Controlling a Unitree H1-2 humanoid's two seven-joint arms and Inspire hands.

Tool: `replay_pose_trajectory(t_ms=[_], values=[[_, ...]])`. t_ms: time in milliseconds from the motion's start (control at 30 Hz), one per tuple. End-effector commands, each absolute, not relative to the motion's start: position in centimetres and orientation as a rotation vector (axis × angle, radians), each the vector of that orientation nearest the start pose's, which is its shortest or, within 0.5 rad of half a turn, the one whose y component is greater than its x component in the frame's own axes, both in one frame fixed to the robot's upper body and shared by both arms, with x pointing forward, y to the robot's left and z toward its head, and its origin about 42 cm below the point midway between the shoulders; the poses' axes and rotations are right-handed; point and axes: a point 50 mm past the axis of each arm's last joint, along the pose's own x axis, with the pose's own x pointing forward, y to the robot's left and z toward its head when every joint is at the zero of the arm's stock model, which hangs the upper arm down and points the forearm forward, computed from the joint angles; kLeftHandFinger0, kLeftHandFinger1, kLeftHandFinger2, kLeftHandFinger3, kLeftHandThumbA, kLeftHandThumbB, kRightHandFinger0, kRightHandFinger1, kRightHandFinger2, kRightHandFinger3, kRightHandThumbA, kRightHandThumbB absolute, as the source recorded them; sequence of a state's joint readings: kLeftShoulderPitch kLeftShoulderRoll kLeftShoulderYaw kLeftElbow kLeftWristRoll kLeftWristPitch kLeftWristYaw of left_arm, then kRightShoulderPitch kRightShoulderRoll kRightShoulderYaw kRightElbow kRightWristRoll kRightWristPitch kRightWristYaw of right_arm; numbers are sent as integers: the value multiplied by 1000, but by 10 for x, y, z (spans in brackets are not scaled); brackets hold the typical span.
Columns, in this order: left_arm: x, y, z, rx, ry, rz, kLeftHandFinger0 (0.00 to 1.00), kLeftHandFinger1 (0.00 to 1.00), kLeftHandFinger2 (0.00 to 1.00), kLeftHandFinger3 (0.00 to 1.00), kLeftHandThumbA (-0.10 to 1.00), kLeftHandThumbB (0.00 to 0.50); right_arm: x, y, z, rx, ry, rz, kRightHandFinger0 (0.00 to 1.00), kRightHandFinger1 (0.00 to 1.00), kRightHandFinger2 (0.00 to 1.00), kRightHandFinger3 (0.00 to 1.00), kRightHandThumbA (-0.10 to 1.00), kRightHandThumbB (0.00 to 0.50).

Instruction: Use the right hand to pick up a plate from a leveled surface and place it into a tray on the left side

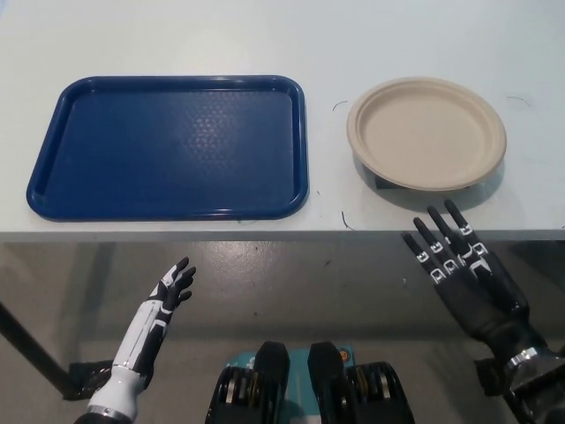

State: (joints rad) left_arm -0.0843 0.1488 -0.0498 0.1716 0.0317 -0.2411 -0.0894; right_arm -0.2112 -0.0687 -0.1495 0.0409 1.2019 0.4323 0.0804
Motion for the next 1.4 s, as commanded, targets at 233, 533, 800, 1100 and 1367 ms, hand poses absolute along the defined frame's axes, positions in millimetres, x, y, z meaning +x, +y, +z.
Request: replay_pose_trajectory(t_ms=[233,533,800,1100,1367], values=[[310,243,106,218,-223,-184,1000,1000,1000,1000,1000,500,362,-224,150,1236,147,392,1000,1000,1000,1000,1000,465],[311,243,107,216,-221,-186,1000,1000,1000,1000,1000,500,367,-226,144,1209,167,388,1000,1000,1000,1000,1000,452],[310,243,107,207,-225,-183,1000,1000,1000,1000,1000,500,374,-226,138,1185,199,361,1000,1000,1000,1000,1000,454],[311,243,107,208,-216,-187,1000,1000,1000,1000,1000,500,383,-228,137,1172,209,335,1000,1000,1000,1000,1000,452],[311,243,108,214,-223,-185,1000,1000,1000,1000,1000,500,391,-230,138,1171,202,346,1000,1000,1000,1000,1000,444]])
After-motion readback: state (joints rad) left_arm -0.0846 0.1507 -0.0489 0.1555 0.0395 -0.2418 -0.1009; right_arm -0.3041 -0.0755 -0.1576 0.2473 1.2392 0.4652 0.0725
